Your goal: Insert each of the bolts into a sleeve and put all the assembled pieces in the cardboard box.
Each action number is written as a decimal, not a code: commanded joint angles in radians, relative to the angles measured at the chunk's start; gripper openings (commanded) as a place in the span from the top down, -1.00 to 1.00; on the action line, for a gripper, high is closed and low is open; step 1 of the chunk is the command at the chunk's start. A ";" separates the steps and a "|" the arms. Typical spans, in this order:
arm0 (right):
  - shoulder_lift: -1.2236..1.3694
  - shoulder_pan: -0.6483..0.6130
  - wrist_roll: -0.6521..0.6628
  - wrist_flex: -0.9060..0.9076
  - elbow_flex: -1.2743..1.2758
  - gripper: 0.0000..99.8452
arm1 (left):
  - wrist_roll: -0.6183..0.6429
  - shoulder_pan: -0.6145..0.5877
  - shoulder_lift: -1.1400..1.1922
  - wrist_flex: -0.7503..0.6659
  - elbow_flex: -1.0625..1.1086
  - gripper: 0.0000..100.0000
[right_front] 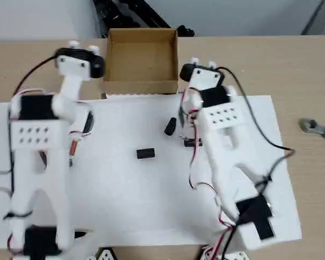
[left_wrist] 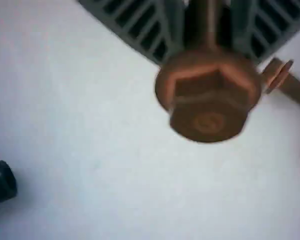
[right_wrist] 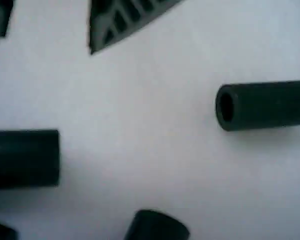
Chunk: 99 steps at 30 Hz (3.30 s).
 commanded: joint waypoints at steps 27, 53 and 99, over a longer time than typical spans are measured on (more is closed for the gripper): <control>0.387 -0.091 -0.356 -0.133 -0.334 0.76 | 0.060 -0.017 -0.367 0.003 0.262 0.99; 0.495 -0.076 -0.353 -0.278 -0.334 0.57 | 0.055 -0.015 -0.367 -0.011 0.262 0.99; -0.099 -0.082 0.163 -0.062 -0.330 0.97 | 0.060 -0.011 -0.367 -0.048 0.028 0.99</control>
